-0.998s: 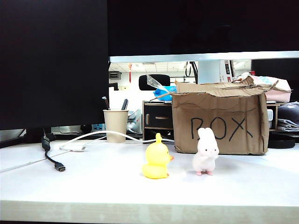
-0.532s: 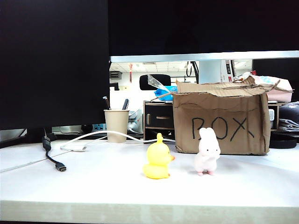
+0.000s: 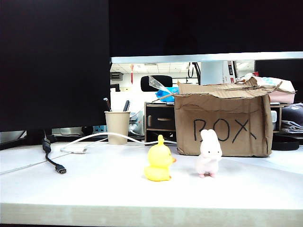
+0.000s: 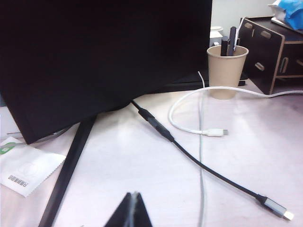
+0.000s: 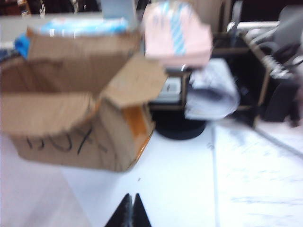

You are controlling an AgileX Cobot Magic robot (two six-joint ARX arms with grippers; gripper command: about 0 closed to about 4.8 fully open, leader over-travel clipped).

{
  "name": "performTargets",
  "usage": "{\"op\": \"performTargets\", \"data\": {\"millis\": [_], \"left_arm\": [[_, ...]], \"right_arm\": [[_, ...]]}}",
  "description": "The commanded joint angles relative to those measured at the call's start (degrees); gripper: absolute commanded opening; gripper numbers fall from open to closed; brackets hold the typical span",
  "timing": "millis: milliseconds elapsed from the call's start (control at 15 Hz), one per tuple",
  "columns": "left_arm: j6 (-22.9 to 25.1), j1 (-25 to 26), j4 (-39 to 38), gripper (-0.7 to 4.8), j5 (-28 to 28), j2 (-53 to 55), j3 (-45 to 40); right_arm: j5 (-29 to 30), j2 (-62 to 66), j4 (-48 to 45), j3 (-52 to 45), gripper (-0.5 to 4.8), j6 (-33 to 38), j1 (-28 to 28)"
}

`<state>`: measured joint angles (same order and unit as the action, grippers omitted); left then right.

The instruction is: Put the doll that is least similar in size compared to the others into the paper box.

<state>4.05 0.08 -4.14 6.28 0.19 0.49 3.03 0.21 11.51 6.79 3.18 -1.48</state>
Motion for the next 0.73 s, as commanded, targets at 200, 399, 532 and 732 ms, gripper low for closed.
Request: {"op": "performTargets", "data": {"millis": [200,399,532,732], "left_arm": [[0.02,-0.04,0.26,-0.05,0.2,0.0,0.04],[0.02,-0.04,0.26,-0.05,0.2,0.0,0.04],[0.02,-0.04,0.26,-0.05,0.17,0.0,0.07],[0.02,-0.04,0.26,-0.05,0.2,0.0,0.07]], "right_arm": [[-0.13,-0.04,-8.48,-6.38,0.0,-0.22,-0.42],[-1.27,-0.04,-11.06,-6.38,0.0,-0.22,-0.39],[-1.62,-0.04,-14.19,-6.38,0.0,-0.2,-0.44],[-1.68,-0.04,-16.59,-6.38,0.0,-0.22,-0.44]]}}
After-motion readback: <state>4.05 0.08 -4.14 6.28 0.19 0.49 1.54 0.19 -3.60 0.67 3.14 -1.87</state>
